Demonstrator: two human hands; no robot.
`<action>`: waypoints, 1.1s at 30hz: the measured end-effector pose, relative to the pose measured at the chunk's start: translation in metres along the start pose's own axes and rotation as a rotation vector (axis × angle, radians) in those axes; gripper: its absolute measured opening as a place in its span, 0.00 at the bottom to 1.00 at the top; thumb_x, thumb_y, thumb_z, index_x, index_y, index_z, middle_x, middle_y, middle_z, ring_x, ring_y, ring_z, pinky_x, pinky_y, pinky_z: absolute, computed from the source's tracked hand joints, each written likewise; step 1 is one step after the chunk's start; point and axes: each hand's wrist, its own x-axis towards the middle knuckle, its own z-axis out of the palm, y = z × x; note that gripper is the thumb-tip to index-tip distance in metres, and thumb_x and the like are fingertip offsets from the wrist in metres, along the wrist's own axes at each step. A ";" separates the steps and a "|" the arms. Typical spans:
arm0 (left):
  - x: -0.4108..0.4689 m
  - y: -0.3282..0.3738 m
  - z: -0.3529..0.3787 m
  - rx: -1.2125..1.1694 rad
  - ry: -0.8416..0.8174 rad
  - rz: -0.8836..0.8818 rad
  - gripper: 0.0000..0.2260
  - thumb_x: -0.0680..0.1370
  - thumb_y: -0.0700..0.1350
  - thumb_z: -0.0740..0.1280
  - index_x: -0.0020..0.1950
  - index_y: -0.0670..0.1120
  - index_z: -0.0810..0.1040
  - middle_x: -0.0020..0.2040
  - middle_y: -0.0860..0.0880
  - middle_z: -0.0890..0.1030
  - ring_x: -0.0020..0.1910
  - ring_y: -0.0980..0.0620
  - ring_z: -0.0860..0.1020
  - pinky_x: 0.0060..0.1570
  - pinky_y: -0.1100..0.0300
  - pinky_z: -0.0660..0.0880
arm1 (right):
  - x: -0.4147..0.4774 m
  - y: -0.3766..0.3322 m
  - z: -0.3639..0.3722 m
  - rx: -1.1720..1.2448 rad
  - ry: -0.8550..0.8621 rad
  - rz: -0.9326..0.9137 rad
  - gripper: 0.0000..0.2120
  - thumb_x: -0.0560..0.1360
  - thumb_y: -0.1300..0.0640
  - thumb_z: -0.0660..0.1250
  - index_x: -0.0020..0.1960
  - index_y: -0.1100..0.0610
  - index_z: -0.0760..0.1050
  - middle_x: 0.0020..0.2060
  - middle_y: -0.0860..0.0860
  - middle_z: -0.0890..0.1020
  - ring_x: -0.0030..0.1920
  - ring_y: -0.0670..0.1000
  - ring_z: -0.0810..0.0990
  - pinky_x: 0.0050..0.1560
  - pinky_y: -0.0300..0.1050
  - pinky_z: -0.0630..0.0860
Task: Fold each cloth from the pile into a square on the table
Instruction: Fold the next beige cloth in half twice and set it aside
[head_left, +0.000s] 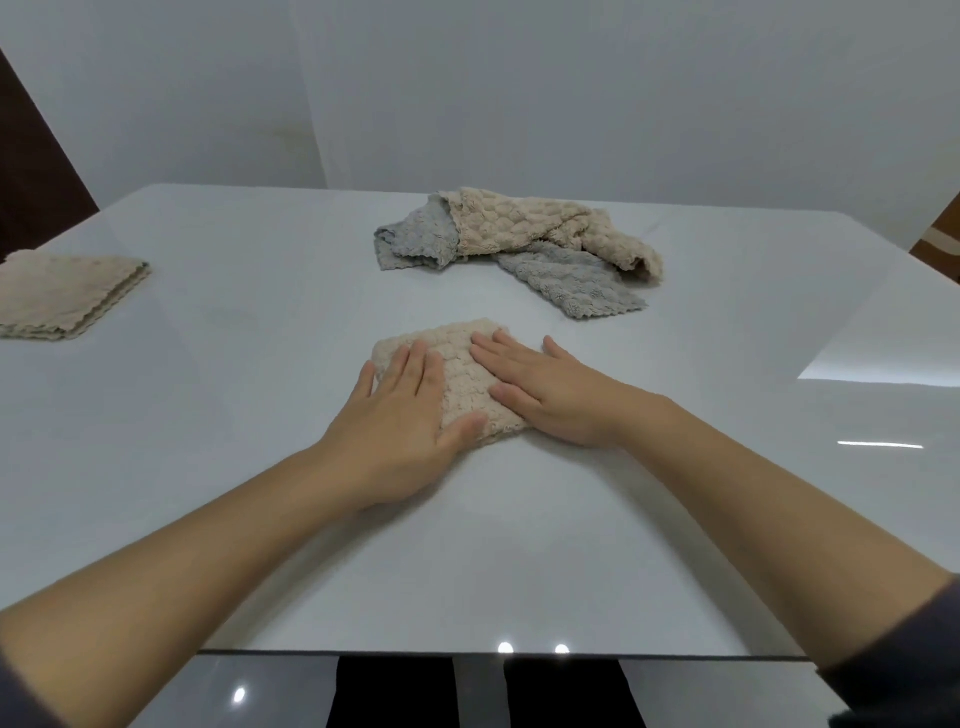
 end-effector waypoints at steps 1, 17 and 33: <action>0.001 0.001 -0.004 -0.032 0.036 -0.005 0.36 0.78 0.65 0.40 0.78 0.43 0.39 0.79 0.46 0.38 0.77 0.52 0.36 0.75 0.50 0.38 | 0.000 0.001 -0.004 0.023 0.009 0.003 0.25 0.84 0.47 0.46 0.80 0.49 0.48 0.78 0.41 0.47 0.77 0.40 0.42 0.76 0.54 0.39; 0.004 -0.009 -0.004 -0.506 0.337 -0.019 0.20 0.82 0.52 0.56 0.70 0.43 0.67 0.72 0.47 0.65 0.73 0.50 0.61 0.65 0.65 0.56 | 0.008 -0.007 -0.009 0.049 -0.016 0.073 0.25 0.83 0.52 0.48 0.80 0.49 0.48 0.79 0.44 0.46 0.77 0.43 0.42 0.76 0.57 0.39; 0.032 -0.038 -0.047 -1.152 -0.082 -0.427 0.09 0.77 0.44 0.68 0.54 0.41 0.76 0.41 0.46 0.79 0.31 0.51 0.75 0.30 0.61 0.70 | 0.012 -0.024 0.002 0.166 0.100 0.109 0.30 0.81 0.56 0.53 0.79 0.46 0.47 0.79 0.47 0.43 0.78 0.54 0.42 0.77 0.56 0.43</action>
